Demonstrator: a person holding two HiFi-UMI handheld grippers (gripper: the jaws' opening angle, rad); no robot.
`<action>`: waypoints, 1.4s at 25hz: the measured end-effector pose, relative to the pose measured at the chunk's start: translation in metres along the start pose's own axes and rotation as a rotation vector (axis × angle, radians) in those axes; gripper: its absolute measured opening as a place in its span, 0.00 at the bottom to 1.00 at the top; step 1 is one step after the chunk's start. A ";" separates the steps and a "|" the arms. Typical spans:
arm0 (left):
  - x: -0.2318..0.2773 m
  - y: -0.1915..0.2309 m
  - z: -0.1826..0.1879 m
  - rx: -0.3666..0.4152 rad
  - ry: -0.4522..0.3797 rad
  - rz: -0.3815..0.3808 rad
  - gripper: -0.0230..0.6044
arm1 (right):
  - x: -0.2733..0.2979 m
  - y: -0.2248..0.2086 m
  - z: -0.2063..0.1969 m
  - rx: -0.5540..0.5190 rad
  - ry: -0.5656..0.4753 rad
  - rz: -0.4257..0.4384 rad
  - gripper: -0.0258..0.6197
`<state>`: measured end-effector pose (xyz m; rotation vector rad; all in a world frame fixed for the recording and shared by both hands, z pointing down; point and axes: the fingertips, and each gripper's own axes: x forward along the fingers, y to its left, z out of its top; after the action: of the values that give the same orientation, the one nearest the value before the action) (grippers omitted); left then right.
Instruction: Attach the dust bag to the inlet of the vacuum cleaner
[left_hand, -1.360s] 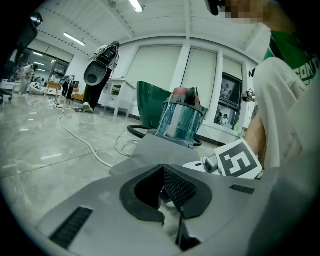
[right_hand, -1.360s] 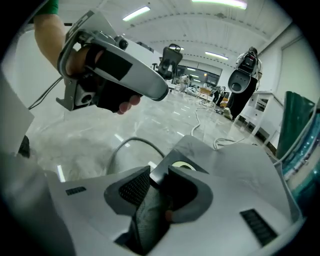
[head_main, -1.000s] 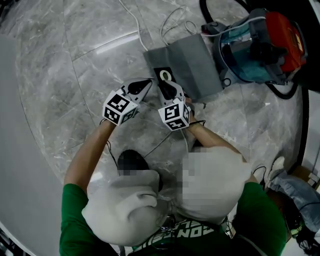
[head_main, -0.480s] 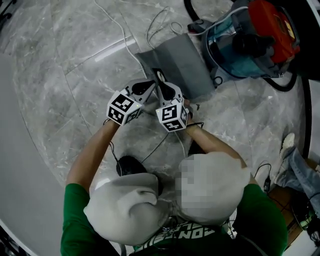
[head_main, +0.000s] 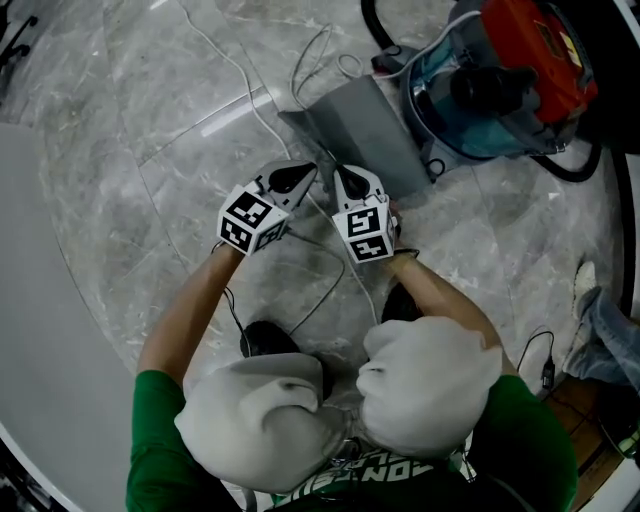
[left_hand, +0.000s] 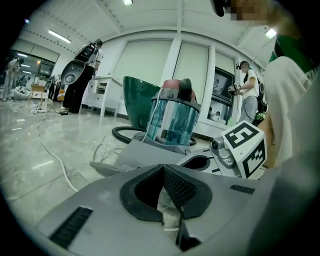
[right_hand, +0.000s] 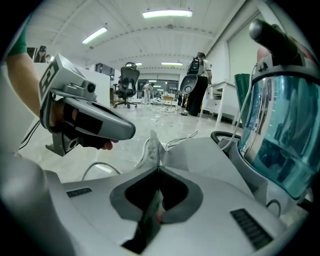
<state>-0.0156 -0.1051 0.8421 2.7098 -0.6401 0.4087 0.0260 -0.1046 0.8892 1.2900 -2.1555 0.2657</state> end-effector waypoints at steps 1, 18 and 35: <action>0.000 0.000 0.006 0.008 -0.005 0.000 0.04 | -0.004 -0.002 0.004 0.006 -0.012 0.003 0.06; -0.004 -0.002 0.201 0.309 -0.114 -0.079 0.04 | -0.105 -0.041 0.121 -0.050 -0.193 0.032 0.06; 0.032 -0.028 0.229 0.450 0.170 -0.320 0.04 | -0.158 -0.097 0.175 -0.058 -0.203 -0.040 0.06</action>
<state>0.0705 -0.1788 0.6385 3.0737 -0.0627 0.7629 0.0940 -0.1185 0.6442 1.3756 -2.2840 0.0570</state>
